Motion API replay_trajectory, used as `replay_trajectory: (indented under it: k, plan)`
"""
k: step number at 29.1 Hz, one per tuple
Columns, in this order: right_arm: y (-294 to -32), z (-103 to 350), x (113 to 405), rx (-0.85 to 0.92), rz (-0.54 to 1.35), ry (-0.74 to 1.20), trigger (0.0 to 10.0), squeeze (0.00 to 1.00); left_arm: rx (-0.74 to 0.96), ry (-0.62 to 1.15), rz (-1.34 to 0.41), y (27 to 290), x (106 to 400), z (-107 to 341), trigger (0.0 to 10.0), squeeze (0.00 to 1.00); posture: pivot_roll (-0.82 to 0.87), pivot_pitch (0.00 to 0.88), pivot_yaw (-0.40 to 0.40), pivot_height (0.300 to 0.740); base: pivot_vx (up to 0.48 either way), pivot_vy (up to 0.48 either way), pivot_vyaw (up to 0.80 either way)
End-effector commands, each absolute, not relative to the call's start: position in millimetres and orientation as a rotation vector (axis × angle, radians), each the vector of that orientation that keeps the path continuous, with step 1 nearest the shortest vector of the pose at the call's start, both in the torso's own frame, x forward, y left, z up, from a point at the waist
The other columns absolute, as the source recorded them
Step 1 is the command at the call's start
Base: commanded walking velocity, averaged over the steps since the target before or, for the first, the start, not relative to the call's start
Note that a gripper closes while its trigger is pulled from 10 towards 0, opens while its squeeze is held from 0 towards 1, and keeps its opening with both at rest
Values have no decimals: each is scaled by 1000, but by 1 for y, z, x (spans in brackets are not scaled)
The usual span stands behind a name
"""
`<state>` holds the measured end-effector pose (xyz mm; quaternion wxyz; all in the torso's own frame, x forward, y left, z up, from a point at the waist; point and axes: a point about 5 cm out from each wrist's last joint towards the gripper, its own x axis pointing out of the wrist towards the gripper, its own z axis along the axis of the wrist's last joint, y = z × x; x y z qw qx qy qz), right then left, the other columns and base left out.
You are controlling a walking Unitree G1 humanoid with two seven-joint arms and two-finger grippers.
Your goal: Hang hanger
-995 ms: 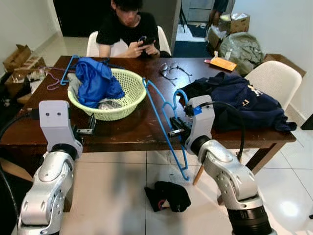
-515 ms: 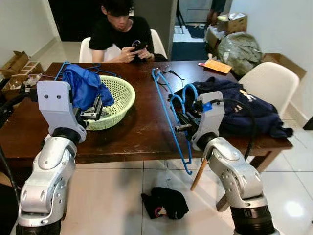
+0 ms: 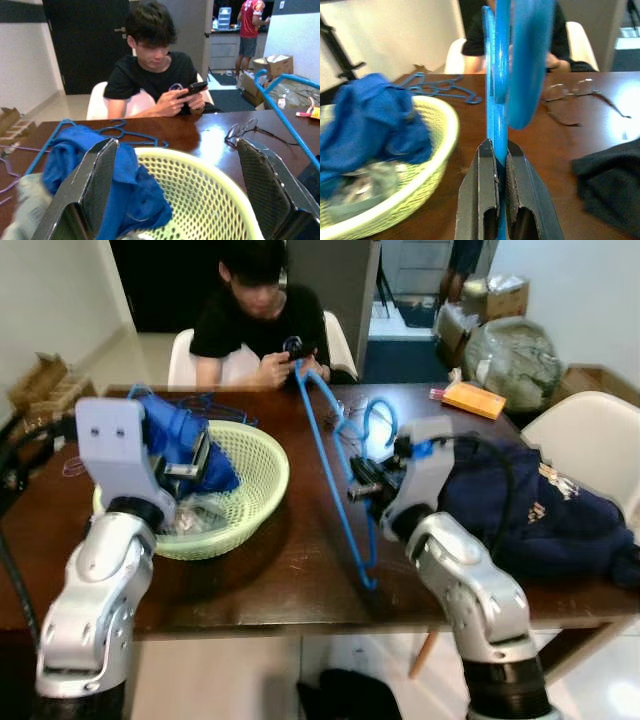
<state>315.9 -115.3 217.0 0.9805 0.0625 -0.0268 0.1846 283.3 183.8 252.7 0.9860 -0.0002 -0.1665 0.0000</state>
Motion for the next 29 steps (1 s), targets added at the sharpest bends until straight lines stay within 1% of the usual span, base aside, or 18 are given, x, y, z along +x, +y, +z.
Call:
replay_trajectory:
  k: [1,2,5,6,9,10,11,14,15,16,18,21,22,23,25,26,28,29]
  plan:
    - [-113,221,315,130,380,-72,10000,0,1,-316,8,187,283,249,10000,0,87,41,-12,735,439,0,-800]
    - [-113,221,315,132,381,-74,10000,0,1,-313,9,187,283,249,10000,0,88,46,-12,735,439,0,-800]
    - [-113,222,315,135,383,-83,10000,0,8,-288,35,190,284,246,10000,0,88,47,-11,735,434,0,0]
    - [-113,223,315,133,383,-87,10000,0,-5,-231,73,195,286,240,10000,0,88,47,-11,735,0,0,0]
    - [-113,223,315,131,383,-89,10000,0,-15,-189,99,198,287,235,10000,0,88,48,-10,735,0,0,0]
    - [-113,223,315,127,382,-89,10000,0,-43,-105,134,201,289,225,10000,0,88,48,-10,735,0,0,0]
    - [-113,223,315,127,382,-89,10000,0,-43,-105,134,201,289,225,10000,0,88,48,-10,735,0,0,0]
    - [-114,222,315,117,378,-86,10000,0,-65,207,168,204,283,190,10000,0,89,49,-10,735,0,0,0]
    - [-115,222,315,116,377,-84,10000,0,-44,272,151,204,281,185,10000,0,92,49,-12,735,0,0,0]
    - [-115,222,315,116,377,-84,10000,0,-44,272,151,204,281,185,10000,0,92,49,-12,735,0,0,0]
    - [-115,222,315,113,377,-83,10000,0,31,322,108,205,279,184,10000,0,92,49,-12,735,0,0,0]
    - [-115,222,315,111,377,-82,10000,0,98,342,77,206,278,186,10000,0,92,49,-12,735,0,0,0]
    - [-115,221,315,110,378,-81,10000,0,238,369,43,215,276,190,10000,0,95,46,-14,735,0,0,0]
    - [-115,221,315,109,378,-81,10000,0,332,395,24,222,275,192,10000,0,95,46,-14,735,0,0,0]
    - [-115,221,315,109,378,-81,10000,0,332,395,24,222,275,192,10000,0,95,46,-14,735,0,0,0]
    - [-114,221,316,107,381,-80,10000,0,381,461,29,238,273,194,10000,0,95,46,-14,735,0,0,0]
    - [-114,221,316,107,381,-80,10000,0,381,461,29,238,273,194,10000,0,95,46,-14,735,0,0,0]
    - [-114,221,316,105,381,-81,10000,0,344,523,24,241,270,187,10000,0,92,43,-8,735,0,0,0]
